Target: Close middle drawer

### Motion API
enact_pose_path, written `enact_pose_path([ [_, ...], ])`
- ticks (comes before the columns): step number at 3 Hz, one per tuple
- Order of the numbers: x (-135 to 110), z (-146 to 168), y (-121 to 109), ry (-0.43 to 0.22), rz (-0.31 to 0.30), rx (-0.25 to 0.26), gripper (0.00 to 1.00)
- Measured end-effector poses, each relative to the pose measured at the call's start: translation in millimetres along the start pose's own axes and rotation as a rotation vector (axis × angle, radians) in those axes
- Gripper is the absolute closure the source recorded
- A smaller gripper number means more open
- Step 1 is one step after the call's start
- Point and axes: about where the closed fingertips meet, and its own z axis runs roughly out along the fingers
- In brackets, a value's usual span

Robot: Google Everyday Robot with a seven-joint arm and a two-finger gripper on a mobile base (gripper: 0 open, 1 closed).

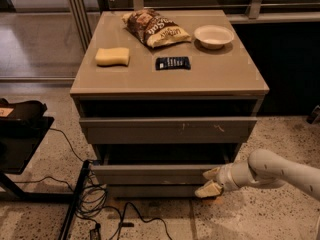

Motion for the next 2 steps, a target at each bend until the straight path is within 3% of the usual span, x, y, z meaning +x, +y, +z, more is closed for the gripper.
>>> enact_pose_path([
  [1, 0.0, 0.0, 0.0, 0.0, 0.0, 0.0, 0.12],
  [2, 0.0, 0.1, 0.0, 0.0, 0.0, 0.0, 0.0],
])
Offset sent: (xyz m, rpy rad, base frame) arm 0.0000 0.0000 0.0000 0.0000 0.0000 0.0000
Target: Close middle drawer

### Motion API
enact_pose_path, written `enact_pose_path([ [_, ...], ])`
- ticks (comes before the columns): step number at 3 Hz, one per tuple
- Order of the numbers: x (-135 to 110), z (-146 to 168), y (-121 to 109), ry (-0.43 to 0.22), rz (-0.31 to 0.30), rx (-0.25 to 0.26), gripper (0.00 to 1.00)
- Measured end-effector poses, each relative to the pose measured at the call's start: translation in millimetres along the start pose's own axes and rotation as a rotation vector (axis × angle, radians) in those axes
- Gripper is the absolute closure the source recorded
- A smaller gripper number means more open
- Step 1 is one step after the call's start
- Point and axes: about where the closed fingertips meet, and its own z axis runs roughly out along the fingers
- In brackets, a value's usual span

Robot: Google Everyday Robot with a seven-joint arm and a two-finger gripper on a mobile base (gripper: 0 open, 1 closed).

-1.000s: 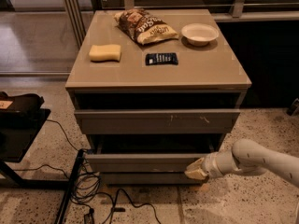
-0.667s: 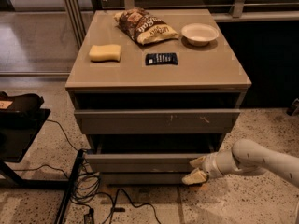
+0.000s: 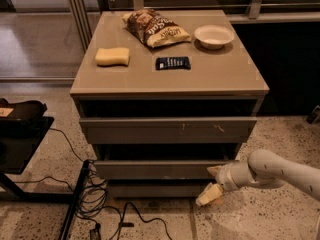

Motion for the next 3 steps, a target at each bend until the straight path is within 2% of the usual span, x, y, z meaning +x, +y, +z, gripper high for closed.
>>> enact_pose_path([
  [1, 0.0, 0.1, 0.0, 0.0, 0.0, 0.0, 0.0],
  [2, -26.2, 14.7, -25.4, 0.019, -0.035, 0.013, 0.0],
  [3, -26.2, 14.7, -25.4, 0.019, -0.035, 0.013, 0.0],
])
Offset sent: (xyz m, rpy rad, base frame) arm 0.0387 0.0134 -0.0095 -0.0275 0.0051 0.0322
